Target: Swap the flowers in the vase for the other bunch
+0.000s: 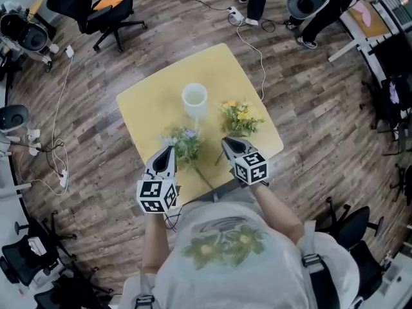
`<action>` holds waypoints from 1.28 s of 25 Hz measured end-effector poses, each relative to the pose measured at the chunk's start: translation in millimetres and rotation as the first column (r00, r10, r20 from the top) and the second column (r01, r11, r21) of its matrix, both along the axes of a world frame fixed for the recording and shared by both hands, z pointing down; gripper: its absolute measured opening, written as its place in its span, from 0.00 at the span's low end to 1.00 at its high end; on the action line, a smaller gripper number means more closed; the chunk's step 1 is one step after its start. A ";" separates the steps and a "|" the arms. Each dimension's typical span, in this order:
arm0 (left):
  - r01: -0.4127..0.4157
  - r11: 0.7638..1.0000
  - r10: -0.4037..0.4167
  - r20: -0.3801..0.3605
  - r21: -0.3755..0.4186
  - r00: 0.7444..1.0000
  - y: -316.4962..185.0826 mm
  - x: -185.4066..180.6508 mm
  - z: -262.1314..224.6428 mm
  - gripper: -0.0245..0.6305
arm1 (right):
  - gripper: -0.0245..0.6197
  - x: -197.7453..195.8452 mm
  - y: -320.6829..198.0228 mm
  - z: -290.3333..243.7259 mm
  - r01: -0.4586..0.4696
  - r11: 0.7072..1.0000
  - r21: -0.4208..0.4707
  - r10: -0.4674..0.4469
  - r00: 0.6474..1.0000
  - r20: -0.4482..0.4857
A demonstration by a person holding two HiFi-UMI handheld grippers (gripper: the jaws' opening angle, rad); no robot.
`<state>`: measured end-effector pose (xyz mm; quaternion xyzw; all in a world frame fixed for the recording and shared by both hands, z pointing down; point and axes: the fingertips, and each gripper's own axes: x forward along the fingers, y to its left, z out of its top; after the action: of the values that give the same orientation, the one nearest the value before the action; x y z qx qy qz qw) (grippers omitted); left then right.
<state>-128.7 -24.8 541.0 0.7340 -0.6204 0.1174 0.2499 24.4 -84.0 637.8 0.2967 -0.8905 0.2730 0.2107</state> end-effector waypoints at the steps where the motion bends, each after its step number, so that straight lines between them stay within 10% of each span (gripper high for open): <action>1: -0.009 1.000 0.009 -0.001 -0.002 1.000 -2.9 2.7 0.8 0.06 | 0.12 3.2 -2.4 2.2 -0.012 1.000 -0.002 0.012 1.000 -0.008; 15: -0.105 0.994 0.105 -0.013 -0.028 0.994 -31.4 32.7 13.7 0.06 | 0.16 53.4 -42.7 24.1 -0.254 0.965 -0.064 0.251 0.967 -0.043; 21: -0.119 0.992 0.119 -0.016 -0.043 0.993 -42.4 33.6 20.2 0.06 | 0.37 75.2 -67.0 39.1 -0.390 0.914 -0.108 0.382 0.920 -0.090; 32: -0.137 0.987 0.136 -0.017 -0.081 0.991 -61.8 29.8 35.1 0.06 | 0.42 95.1 -106.7 66.6 -0.543 0.831 -0.121 0.516 0.834 -0.198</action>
<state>-98.9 -86.7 576.1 0.7647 -0.5618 0.1555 0.2747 119.5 -190.7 704.4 0.5333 -0.7267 0.3724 0.2208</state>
